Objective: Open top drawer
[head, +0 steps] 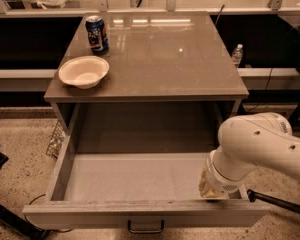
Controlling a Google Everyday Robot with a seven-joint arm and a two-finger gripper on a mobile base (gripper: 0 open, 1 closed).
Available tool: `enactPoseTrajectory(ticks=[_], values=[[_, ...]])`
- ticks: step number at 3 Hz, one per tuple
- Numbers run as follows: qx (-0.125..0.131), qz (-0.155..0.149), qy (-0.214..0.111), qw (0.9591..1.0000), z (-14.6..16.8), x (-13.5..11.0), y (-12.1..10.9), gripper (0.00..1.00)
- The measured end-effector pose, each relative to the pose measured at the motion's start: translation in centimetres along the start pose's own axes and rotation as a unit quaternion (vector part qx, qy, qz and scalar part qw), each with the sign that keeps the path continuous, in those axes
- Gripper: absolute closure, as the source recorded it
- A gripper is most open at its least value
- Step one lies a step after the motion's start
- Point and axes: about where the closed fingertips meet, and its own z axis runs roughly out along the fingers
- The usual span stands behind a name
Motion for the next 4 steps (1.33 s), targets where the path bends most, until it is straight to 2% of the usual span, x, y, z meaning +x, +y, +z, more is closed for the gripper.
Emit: enactPoseTrajectory(ticks=[1, 3, 4], values=[[0.0, 0.0, 0.001, 1.0, -0.05, 0.0, 0.07, 0.51], [0.001, -0.001, 0.001, 1.0, -0.12, -0.01, 0.16, 0.05], [0.001, -0.001, 0.002, 1.0, -0.13, -0.01, 0.18, 0.0]])
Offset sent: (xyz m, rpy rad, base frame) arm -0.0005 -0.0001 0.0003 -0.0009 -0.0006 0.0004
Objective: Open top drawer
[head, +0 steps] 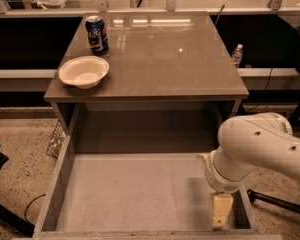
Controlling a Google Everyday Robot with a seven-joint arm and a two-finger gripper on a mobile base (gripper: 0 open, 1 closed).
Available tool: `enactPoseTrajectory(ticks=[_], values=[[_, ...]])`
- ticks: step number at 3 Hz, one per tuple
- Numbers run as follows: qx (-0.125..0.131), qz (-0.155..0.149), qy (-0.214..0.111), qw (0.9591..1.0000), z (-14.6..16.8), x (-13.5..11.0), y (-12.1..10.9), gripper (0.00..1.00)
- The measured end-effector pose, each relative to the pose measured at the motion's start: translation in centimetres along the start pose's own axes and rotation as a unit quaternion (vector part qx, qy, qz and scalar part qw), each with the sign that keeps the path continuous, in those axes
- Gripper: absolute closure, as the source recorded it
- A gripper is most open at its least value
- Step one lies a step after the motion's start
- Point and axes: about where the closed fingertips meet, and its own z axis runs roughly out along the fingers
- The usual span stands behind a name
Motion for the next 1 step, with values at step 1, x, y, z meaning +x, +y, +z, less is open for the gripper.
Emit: enactPoseTrajectory(ticks=[1], values=[[0.0, 0.0, 0.0, 1.0, 0.0, 0.0, 0.0, 0.0]])
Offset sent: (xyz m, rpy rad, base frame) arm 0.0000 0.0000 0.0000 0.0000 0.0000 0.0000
